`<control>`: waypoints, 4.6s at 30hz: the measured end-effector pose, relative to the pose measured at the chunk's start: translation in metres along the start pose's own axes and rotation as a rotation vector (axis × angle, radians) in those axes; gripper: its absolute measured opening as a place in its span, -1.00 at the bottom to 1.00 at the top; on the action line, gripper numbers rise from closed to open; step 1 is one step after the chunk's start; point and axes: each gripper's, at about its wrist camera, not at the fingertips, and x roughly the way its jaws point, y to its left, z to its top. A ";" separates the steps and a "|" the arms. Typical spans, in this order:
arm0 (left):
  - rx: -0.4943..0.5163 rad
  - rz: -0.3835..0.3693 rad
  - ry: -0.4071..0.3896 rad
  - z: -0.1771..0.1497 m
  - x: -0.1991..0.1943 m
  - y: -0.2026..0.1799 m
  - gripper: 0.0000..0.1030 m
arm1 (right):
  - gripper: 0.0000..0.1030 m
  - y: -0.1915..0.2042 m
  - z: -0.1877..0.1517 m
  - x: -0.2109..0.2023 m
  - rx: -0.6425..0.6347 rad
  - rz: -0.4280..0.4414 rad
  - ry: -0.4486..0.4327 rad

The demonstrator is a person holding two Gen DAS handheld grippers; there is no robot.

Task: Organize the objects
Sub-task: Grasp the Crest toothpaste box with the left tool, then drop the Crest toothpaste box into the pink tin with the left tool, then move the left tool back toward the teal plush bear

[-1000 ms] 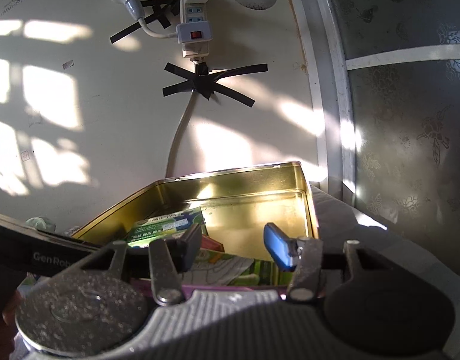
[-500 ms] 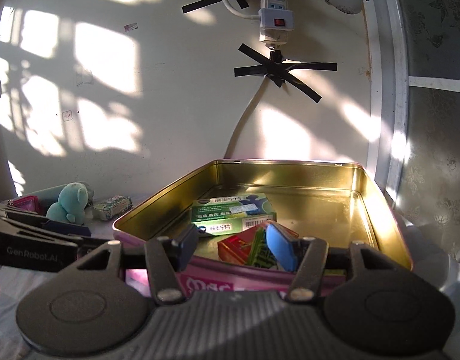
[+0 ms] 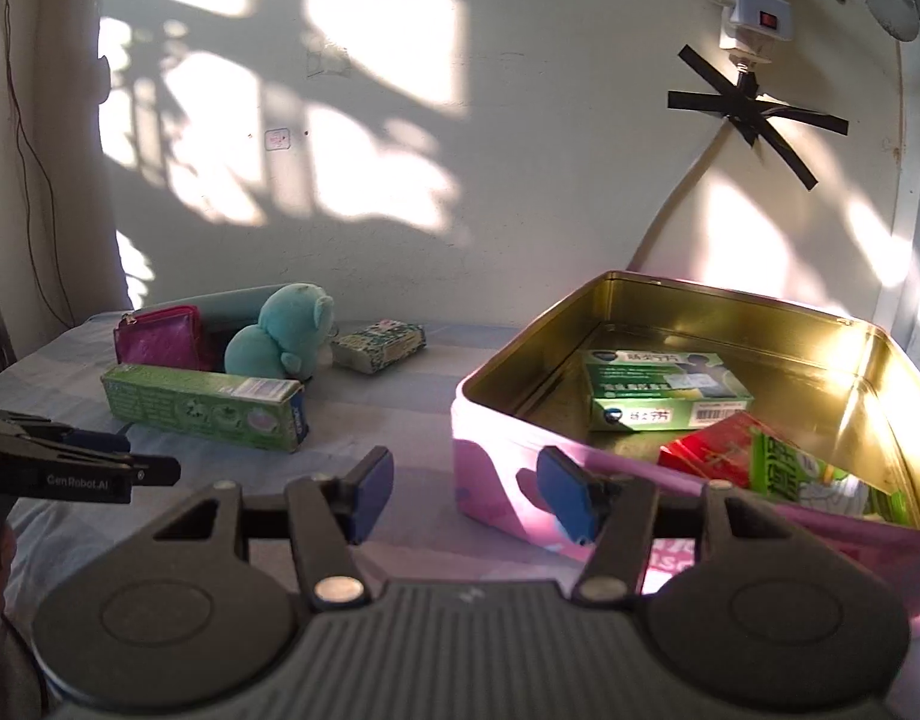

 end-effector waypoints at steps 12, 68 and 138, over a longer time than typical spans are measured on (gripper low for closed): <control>-0.315 0.015 -0.081 -0.005 -0.004 0.080 0.29 | 0.19 0.091 0.030 0.072 -0.239 0.157 0.049; -0.159 -0.434 -0.171 0.088 -0.015 -0.091 0.15 | 0.11 -0.041 0.005 -0.031 -0.082 0.006 -0.111; 0.148 -0.025 -0.055 0.006 0.004 -0.051 0.34 | 0.25 0.004 -0.016 -0.016 0.088 -0.094 -0.053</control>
